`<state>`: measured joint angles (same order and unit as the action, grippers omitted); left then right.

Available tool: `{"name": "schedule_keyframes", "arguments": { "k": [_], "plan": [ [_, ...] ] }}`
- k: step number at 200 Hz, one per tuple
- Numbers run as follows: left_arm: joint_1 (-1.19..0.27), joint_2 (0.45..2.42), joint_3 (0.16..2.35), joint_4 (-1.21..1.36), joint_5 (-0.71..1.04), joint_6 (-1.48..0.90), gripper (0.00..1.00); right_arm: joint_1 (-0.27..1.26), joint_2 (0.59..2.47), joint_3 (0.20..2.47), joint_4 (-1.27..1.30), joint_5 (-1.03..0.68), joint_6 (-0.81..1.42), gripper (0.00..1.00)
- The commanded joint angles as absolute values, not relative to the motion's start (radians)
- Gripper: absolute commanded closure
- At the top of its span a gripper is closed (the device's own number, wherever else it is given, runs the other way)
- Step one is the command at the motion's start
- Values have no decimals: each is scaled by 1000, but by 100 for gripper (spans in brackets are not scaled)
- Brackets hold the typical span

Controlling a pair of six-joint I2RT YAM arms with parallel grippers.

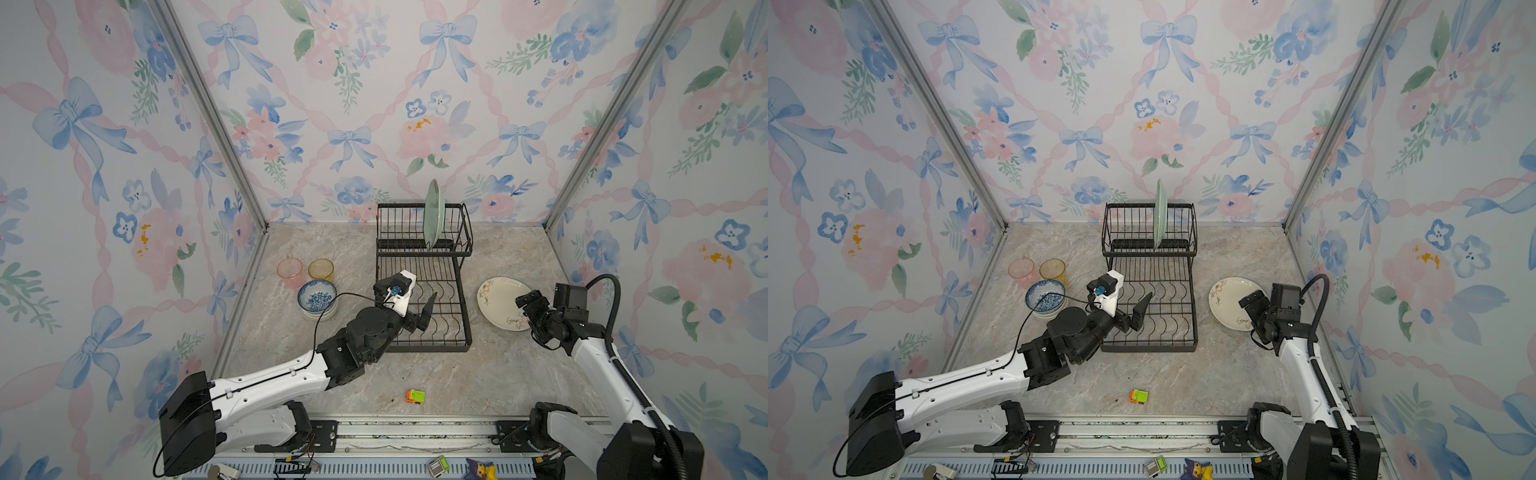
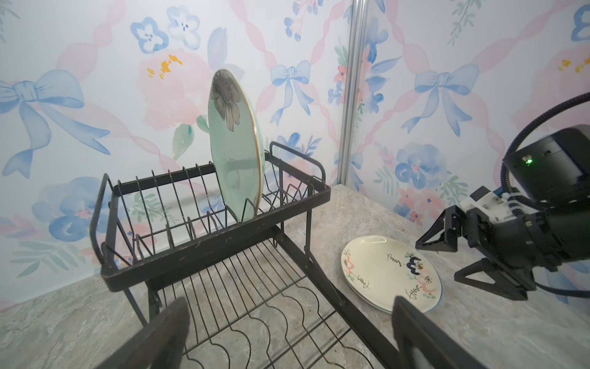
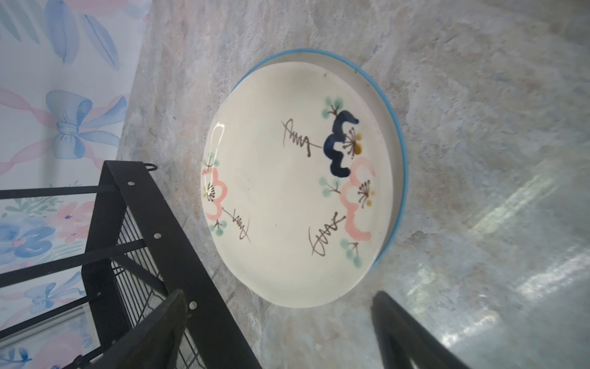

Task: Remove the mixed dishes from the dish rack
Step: 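Reach the left gripper to the green sunflower plate while the right withdraws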

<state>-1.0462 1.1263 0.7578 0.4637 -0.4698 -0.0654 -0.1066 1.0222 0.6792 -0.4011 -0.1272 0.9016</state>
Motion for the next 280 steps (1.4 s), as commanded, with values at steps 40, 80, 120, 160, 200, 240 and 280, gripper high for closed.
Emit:
{"name": "schedule_keyframes", "arguments": {
  "k": [40, 80, 120, 160, 200, 240, 280],
  "plan": [
    [-1019, 1222, 934, 385, -452, -89, 2, 2, 845, 762, -410, -144, 801, 2],
    [-986, 1290, 1027, 382, -444, -66, 2, 48, 763, 760, -315, -174, 746, 2],
    [-949, 1366, 1112, 383, -385, -74, 2, 66, 719, 757, -296, -178, 708, 2],
    [-916, 1429, 1176, 382, -334, -81, 4, 82, 684, 741, -288, -176, 673, 2],
    [-878, 1467, 1221, 382, -304, -102, 6, 86, 671, 733, -302, -170, 667, 2],
    [-840, 1511, 1257, 383, -281, -136, 9, 100, 663, 732, -313, -176, 670, 2],
    [-815, 1567, 1294, 384, -259, -151, 9, 119, 651, 730, -343, -147, 658, 2]
  ]
}}
